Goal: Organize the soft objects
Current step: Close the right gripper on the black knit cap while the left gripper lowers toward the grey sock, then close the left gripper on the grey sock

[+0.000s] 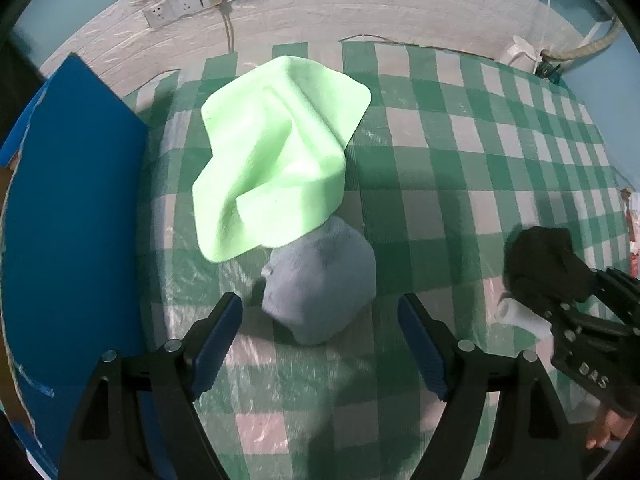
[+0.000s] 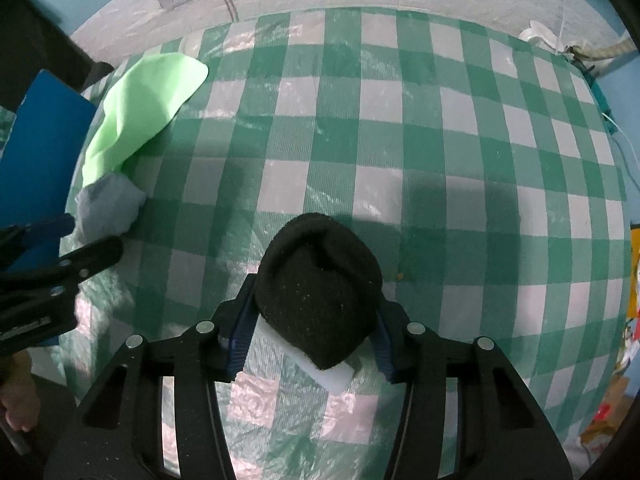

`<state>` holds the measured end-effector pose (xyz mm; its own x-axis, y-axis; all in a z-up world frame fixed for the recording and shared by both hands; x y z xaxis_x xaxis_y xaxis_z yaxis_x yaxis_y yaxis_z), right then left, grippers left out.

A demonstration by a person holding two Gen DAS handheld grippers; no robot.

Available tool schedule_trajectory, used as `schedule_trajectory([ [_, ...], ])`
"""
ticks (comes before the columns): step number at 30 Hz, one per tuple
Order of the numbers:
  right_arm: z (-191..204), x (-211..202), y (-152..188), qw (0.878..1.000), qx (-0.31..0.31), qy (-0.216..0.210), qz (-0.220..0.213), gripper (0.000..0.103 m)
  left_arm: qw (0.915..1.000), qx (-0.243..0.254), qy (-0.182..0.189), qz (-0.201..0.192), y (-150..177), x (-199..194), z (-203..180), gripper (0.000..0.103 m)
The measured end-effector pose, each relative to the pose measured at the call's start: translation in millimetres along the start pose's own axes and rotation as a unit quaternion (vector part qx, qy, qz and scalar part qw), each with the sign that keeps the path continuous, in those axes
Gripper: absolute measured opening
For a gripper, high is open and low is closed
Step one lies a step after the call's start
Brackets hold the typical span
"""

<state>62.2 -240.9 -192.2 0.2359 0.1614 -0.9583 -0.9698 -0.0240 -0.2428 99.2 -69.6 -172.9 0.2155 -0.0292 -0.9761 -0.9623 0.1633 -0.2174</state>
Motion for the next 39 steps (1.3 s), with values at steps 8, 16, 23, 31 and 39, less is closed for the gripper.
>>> schedule_trajectory([
  [8,5,-11,-4,1.0,-0.002,-0.014,-0.005,0.05,0.9998,0.007,-0.02,0.001,-8,13,-8,0.081],
  [16,22,-16,-18,0.999,-0.014,-0.023,-0.017,0.05,0.9972,0.037,-0.062,-0.022,-4,17,-15,0.053],
  [23,25,-20,-19,0.999,-0.02,-0.024,-0.02,0.05,0.9982,0.037,-0.043,-0.019,4,8,-13,0.031],
  [31,30,-27,-21,0.999,-0.021,-0.022,-0.028,0.05,0.9991,0.034,-0.014,-0.023,15,-7,-8,0.03],
  [39,36,-42,-17,0.998,-0.027,-0.023,-0.042,0.05,0.9986,0.04,-0.003,-0.035,26,-25,-5,0.03],
])
Point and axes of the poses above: each gripper's, at about its wrist camera, not at the fingertips, and x roughly the way its jaws point, z to its left, y to its underside, the point moved 2 cm from there along x, roughly the way its jaws point, and after that the axes turned 3 degrees about -x, right-handed, at the moved point
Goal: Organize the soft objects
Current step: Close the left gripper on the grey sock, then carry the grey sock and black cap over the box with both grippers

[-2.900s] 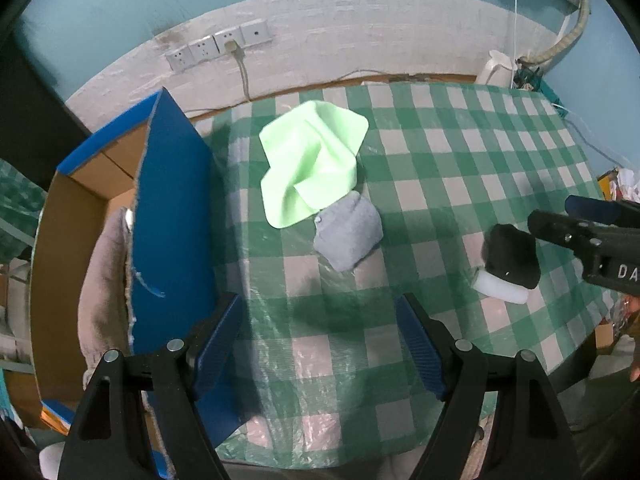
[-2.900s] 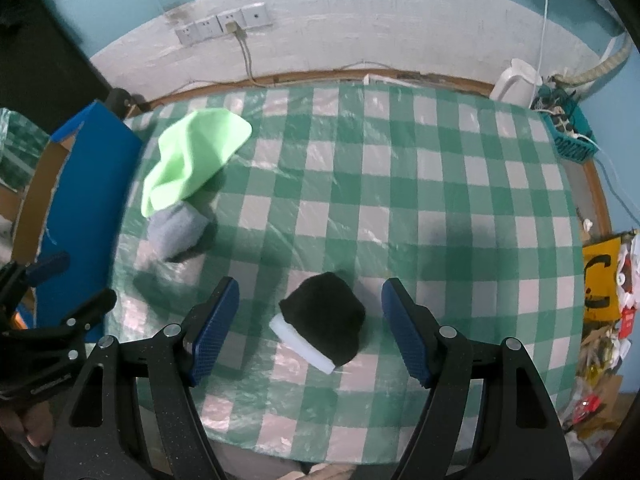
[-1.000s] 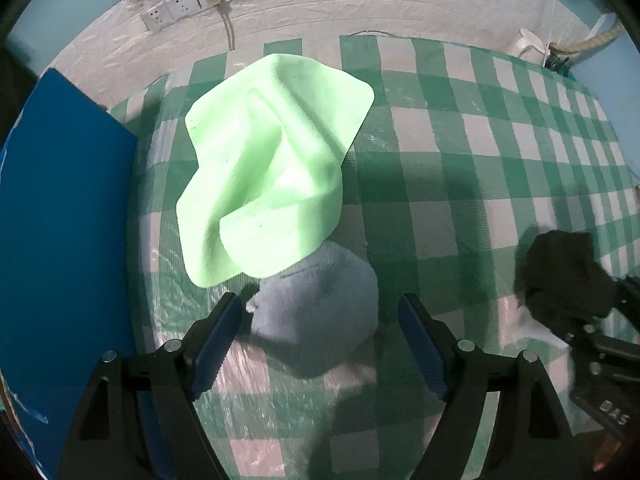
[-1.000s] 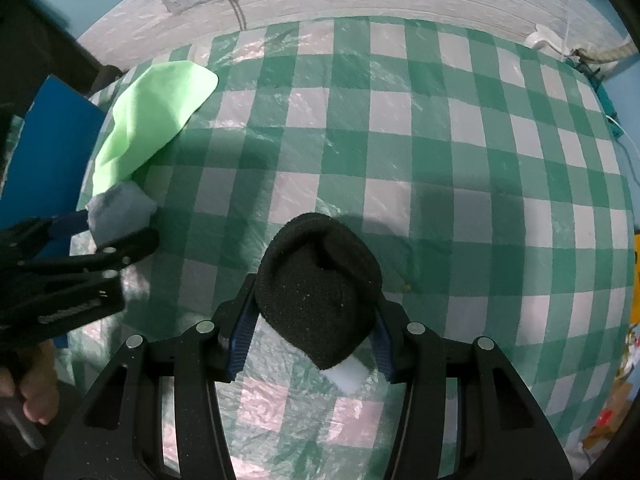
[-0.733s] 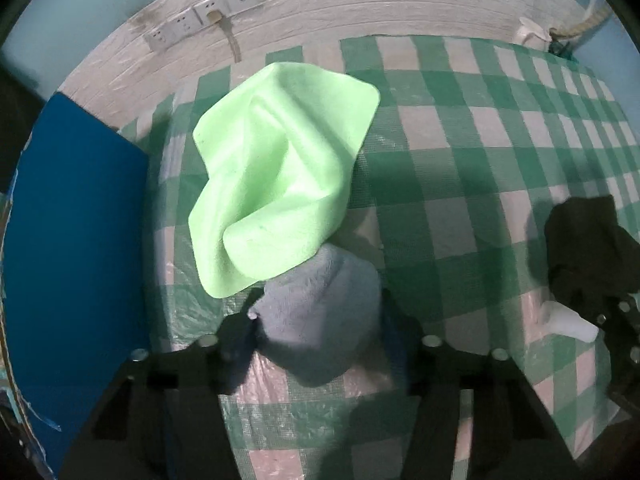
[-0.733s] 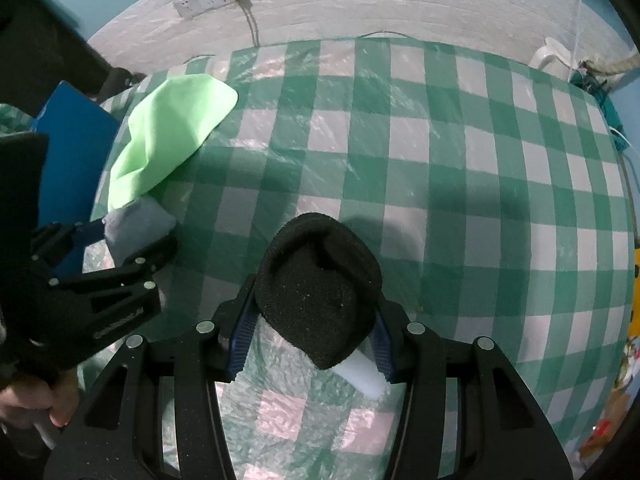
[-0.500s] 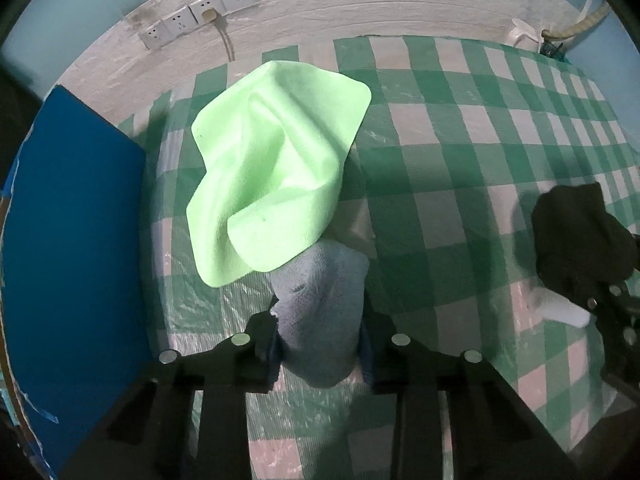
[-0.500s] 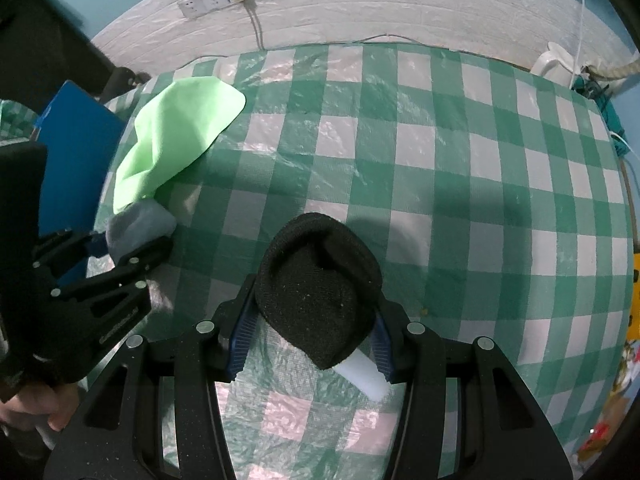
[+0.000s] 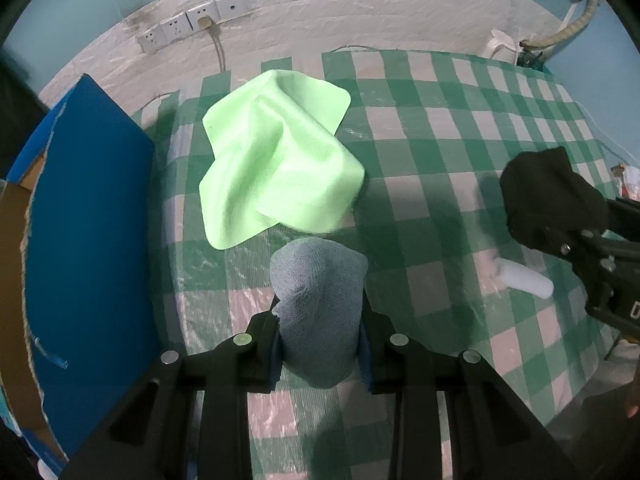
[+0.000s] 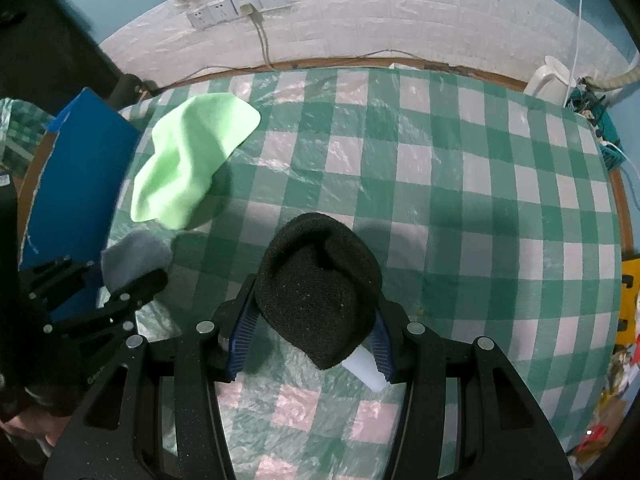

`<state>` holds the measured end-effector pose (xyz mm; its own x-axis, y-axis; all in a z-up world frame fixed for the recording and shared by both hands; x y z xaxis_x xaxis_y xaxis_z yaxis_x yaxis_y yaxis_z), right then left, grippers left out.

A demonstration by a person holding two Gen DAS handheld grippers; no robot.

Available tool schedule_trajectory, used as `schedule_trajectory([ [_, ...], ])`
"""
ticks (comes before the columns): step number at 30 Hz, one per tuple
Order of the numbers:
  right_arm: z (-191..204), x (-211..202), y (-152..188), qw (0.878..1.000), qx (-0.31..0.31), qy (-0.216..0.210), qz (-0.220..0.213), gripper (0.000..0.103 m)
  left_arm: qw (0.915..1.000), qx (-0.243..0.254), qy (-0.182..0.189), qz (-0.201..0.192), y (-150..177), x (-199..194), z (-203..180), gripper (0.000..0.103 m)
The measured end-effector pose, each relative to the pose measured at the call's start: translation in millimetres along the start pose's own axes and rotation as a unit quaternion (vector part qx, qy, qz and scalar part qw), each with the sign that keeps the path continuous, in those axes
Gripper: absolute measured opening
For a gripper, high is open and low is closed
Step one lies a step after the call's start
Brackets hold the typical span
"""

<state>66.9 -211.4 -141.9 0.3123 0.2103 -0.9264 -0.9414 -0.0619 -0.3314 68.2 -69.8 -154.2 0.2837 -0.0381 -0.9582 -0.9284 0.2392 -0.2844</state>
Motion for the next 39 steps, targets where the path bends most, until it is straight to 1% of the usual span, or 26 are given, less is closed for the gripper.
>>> schedule_trajectory([
  [5,10,-8,0,1.0,-0.008,-0.001,-0.008,0.05,0.9999,0.003,0.005,-0.009,4,-10,2,0.03],
  [13,25,-20,1,1.0,-0.021,-0.003,-0.02,0.05,0.9994,0.007,-0.002,-0.033,12,-31,6,0.03],
  [24,44,-39,3,0.999,-0.04,-0.003,-0.034,0.05,0.9984,0.005,-0.01,-0.056,19,-55,17,0.03],
  [39,76,-50,-2,0.997,-0.067,-0.006,-0.047,0.05,0.9962,-0.014,-0.023,-0.083,28,-87,46,0.03],
])
Point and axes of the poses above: each gripper's, at about its wrist camera, not at the fingertips, and x roughly the way its jaws point, z to its left, y to its underside, the point moved 2 cm from there along x, roughly the way its jaws point, and after that the axes turned 3 degrees about -x, right-handed, at the moved point
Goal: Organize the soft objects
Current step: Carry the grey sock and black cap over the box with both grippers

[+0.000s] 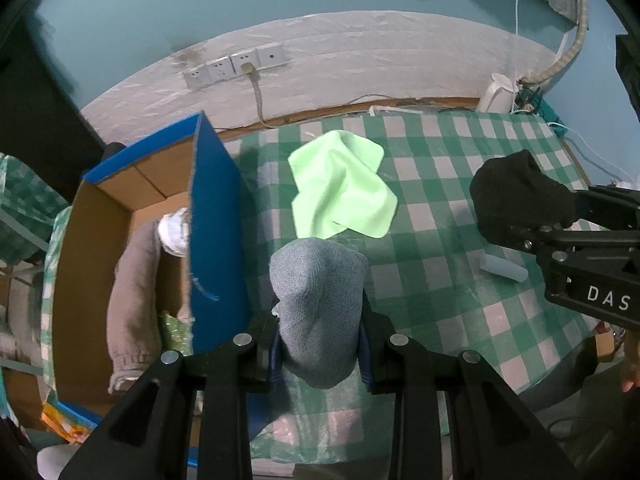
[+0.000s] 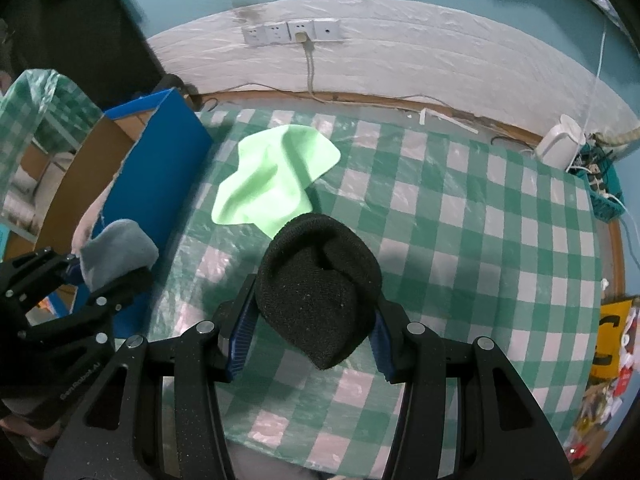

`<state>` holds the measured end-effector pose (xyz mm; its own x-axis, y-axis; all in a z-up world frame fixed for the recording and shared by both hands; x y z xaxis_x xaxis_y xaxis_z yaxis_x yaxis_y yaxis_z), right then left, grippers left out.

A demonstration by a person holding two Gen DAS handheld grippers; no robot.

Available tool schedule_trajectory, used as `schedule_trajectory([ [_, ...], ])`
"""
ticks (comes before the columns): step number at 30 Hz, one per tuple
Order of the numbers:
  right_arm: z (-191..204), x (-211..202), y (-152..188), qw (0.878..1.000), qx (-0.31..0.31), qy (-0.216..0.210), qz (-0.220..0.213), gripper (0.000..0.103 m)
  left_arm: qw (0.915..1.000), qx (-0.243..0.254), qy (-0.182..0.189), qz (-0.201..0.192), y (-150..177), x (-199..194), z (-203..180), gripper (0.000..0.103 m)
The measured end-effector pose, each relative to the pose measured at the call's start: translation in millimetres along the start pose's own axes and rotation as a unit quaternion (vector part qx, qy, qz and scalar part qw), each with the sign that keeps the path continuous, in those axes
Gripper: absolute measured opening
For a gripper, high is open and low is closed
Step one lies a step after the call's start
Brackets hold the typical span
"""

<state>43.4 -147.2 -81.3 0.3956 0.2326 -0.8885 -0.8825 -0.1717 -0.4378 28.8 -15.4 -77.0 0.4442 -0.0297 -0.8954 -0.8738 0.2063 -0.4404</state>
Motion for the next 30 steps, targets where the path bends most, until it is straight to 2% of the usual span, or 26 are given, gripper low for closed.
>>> schedule_trajectory([
  [16,55,-10,-22,0.999,-0.043,-0.014,-0.016,0.05,0.9987,-0.04,-0.015,-0.027,6,-25,51,0.03],
  [30,110,-7,-41,0.996,-0.084,-0.032,-0.022,0.05,0.9955,-0.081,-0.034,-0.035,17,-33,100,0.03],
])
Point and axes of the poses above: each gripper's, at about its wrist camera, not at the fingertips, and x roughly the way its jaws point, z to its left, y to its underside, the point moved 2 cm from there along x, roughly the way its jaws point, and after that the axes turned 3 degrees about -x, right-handed, at the moved point
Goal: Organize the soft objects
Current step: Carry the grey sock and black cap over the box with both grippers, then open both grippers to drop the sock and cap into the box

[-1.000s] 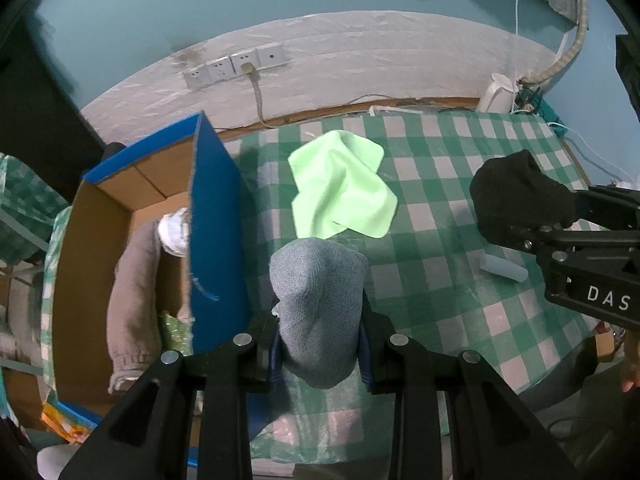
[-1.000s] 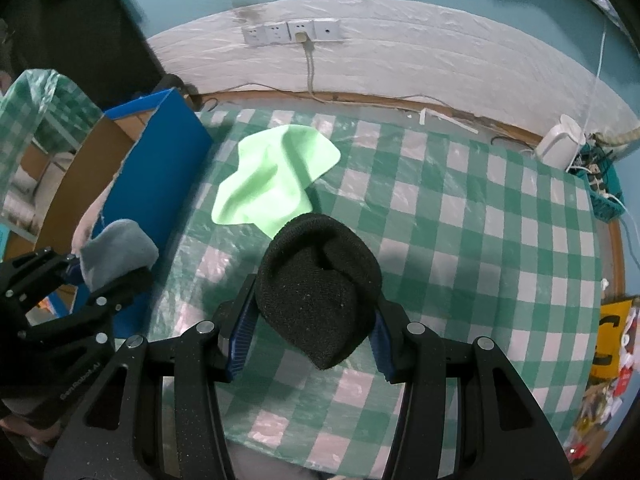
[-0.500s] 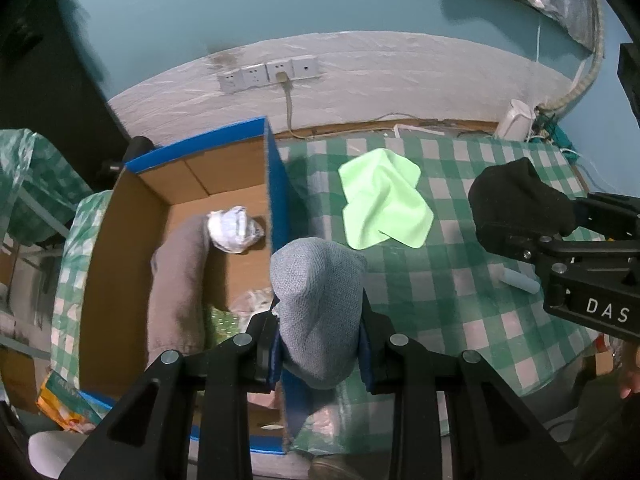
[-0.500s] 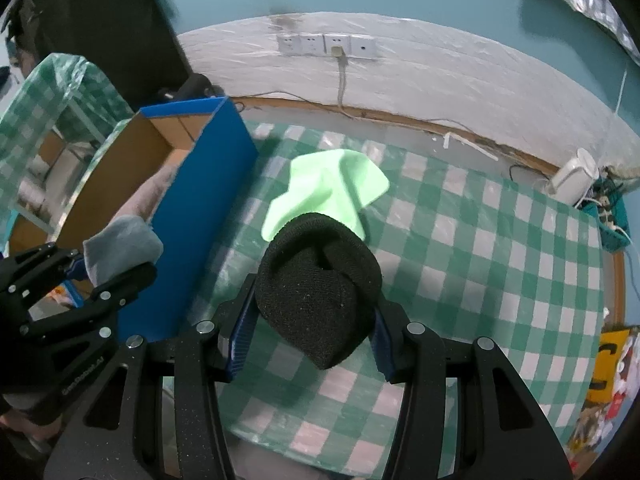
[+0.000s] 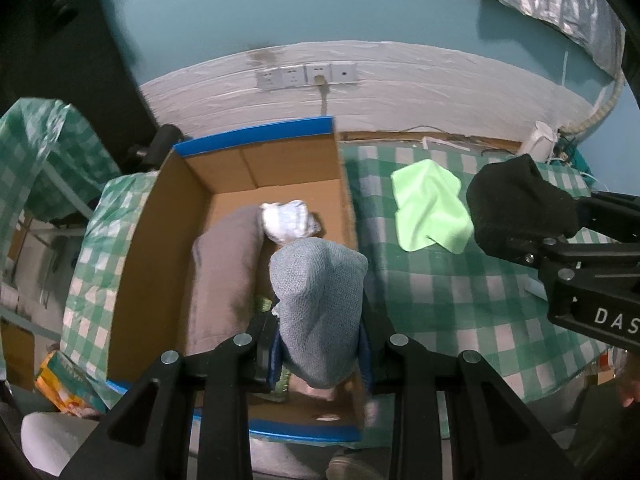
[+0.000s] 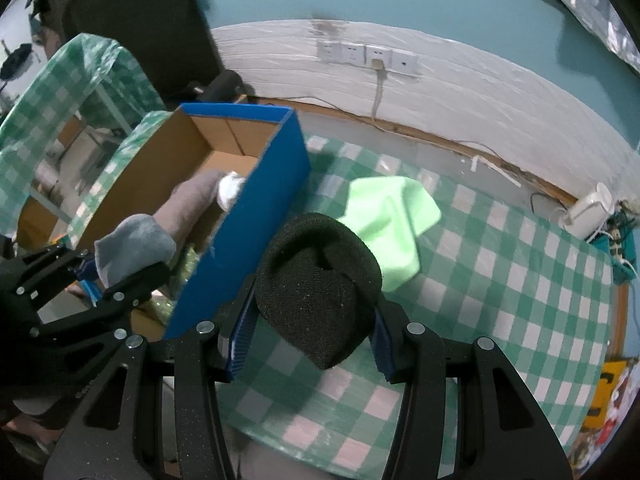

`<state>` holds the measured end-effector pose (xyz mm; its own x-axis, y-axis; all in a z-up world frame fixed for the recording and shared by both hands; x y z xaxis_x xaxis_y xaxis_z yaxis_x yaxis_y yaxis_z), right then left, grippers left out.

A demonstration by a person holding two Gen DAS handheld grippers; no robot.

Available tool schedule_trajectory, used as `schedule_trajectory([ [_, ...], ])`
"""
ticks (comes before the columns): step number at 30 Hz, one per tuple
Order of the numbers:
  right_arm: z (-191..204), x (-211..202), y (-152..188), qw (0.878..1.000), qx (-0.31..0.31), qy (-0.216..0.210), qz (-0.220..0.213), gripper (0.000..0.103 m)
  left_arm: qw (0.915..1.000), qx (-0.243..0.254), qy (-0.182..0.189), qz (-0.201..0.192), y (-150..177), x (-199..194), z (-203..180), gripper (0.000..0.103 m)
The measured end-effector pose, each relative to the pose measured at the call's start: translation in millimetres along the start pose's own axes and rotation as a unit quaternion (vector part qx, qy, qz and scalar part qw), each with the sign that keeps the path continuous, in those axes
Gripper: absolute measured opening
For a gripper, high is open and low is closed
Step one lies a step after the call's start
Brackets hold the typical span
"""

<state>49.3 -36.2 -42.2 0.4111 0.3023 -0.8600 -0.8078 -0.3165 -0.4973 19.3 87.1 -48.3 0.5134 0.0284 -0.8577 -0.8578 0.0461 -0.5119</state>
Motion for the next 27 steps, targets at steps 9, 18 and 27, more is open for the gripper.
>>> schedule_trajectory([
  [9,42,9,-17,0.999,-0.032,-0.018,-0.001,0.05,0.9992,-0.037,-0.017,0.005,9,5,44,0.03],
  [18,76,26,-29,0.998,-0.054,-0.036,0.01,0.05,0.9975,-0.064,-0.026,0.015,16,13,73,0.03],
  [27,98,48,-32,0.996,-0.064,-0.057,0.031,0.05,0.9955,-0.082,-0.034,0.033,23,25,94,0.03],
])
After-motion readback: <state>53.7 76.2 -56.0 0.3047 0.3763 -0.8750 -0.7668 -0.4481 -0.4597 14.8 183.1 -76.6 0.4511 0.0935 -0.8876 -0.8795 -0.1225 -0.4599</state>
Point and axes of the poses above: each gripper's, at about its wrist camera, not at the fingertips, and x roughly the way its jaws point, z to its left, y to its underside, the point moved 2 cm from there along x, roughly the way its jaws point, and after that the axes turned 3 degrees about -x, right-handed, at the moved point
